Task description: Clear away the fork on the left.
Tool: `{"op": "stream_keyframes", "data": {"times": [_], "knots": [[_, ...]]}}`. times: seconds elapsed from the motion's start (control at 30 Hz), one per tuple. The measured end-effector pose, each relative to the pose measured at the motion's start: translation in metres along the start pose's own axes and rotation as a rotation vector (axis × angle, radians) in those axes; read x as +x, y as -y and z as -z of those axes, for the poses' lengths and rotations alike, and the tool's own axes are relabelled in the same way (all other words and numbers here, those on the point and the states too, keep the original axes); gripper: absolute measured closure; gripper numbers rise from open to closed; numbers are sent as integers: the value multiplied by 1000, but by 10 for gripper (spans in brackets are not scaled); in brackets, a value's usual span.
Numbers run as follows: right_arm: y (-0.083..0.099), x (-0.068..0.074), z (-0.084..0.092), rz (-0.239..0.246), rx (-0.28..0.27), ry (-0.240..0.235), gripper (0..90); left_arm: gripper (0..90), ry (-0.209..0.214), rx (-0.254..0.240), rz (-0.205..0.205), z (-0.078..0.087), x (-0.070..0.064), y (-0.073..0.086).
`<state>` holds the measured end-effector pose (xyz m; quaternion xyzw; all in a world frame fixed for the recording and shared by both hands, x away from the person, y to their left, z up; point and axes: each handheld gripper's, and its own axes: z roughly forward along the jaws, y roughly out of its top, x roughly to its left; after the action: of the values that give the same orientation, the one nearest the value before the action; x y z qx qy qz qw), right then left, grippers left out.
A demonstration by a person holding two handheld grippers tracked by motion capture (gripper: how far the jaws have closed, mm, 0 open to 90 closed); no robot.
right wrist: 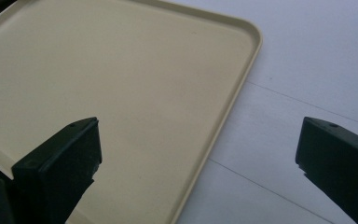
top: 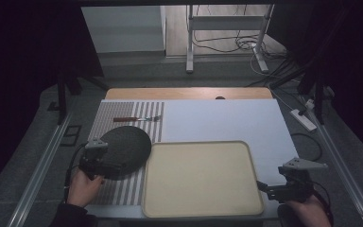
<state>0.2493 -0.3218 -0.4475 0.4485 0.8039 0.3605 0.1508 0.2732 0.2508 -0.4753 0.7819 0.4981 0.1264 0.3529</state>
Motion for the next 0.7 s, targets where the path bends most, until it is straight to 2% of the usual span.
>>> {"op": "stream_keyframes", "data": {"times": [0.37, 0.47, 0.7], "knots": [[0, 0, 0, -1, 2, -2, 8, 0, 4, 14, -1, -15, 13, -20], [0, 0, -1, 1, 5, -3, 8, 0, 23, 8, 2, -21, 20, -29], [0, 0, -1, -2, 7, -5, 8, 0, 13, 14, 22, -32, 32, -44]]}}
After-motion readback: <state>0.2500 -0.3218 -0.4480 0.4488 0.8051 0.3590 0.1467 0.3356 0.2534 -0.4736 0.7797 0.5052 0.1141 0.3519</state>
